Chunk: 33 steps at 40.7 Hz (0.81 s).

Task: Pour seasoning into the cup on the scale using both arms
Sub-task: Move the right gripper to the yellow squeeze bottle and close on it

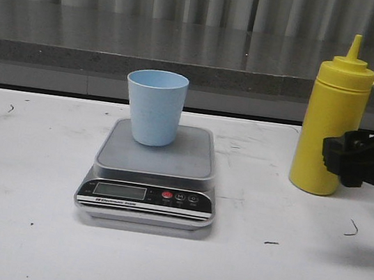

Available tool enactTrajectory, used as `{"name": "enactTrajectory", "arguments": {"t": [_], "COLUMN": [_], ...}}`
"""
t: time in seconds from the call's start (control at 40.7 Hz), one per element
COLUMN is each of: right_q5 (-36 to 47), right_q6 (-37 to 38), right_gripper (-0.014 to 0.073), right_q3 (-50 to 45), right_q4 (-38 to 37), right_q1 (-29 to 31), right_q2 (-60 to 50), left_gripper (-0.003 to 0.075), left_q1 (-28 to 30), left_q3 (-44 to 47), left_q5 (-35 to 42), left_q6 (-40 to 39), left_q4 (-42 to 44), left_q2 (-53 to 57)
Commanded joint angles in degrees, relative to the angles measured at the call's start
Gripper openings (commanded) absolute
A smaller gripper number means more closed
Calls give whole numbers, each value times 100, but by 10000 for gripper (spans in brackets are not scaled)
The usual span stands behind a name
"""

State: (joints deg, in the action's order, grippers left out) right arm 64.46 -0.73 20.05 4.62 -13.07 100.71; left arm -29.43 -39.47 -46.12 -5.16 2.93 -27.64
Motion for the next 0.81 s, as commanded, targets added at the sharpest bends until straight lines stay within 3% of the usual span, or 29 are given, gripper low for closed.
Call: {"name": "enactTrajectory", "arguments": {"t": [0.0,0.688,0.787], "right_q5": [663,699,665], "right_q6": [3,501,501], "right_gripper": [591,590,528], "right_q3": [263,1806,1812], "right_q4": [-26,-12,-12], "right_q1": [-1,18,25], "right_q2": [35,1202,1228], "left_gripper": [365,365,365], "left_q1": [-39,-39,-39], "left_q3": [-153,-153,-153], "left_q5": [455,455,455], "left_q6": [-52,-52,-52], "left_q4": [6,6,6], "left_q2": [-28,-28,-28]}}
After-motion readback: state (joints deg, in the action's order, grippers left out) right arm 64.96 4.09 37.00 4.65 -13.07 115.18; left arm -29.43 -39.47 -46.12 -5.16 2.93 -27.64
